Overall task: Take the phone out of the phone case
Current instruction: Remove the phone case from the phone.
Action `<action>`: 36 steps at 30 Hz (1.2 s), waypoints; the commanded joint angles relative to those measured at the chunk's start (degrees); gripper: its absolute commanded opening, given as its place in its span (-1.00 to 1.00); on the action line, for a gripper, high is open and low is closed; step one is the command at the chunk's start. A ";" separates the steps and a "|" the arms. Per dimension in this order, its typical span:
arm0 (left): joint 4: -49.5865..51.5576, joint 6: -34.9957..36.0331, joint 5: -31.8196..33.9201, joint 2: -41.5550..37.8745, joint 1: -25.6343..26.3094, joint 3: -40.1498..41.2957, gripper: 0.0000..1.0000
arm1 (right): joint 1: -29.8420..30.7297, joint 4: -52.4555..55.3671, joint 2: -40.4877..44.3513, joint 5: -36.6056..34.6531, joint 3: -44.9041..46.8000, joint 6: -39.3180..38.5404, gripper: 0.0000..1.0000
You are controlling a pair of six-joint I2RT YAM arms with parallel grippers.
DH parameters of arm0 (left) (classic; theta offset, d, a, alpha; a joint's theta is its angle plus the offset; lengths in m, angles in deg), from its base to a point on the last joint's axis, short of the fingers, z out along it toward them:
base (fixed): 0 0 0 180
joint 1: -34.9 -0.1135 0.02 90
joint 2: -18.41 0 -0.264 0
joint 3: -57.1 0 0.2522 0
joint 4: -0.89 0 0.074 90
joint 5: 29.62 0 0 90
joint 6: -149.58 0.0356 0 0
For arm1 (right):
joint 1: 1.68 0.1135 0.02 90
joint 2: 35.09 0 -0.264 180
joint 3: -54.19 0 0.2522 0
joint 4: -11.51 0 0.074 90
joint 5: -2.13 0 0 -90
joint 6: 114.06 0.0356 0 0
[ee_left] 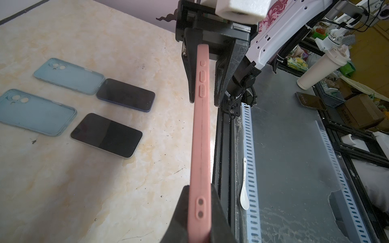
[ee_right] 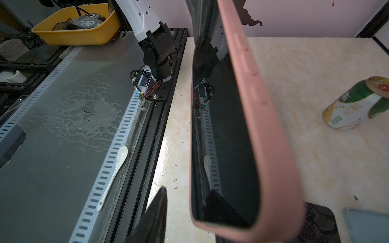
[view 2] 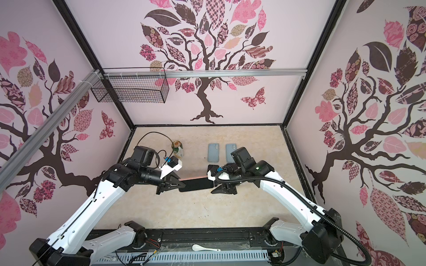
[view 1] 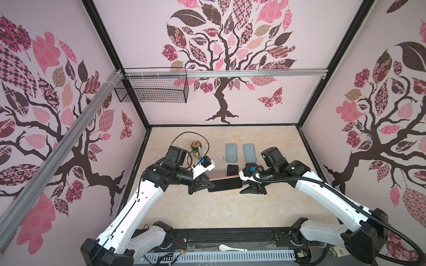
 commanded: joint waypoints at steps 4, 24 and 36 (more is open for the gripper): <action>-5.38 -1.18 -0.81 0.23 -0.83 -3.56 -1.00 | 1.12 3.30 -0.46 3.53 -2.30 -0.84 -0.39; -0.88 0.28 0.88 6.34 -3.55 -9.20 -1.00 | 3.41 0.32 0.91 3.03 -2.79 -0.73 -0.80; 1.80 0.91 0.04 15.33 -6.98 -13.91 -1.00 | 5.96 -6.84 4.34 0.37 -3.05 0.21 -1.00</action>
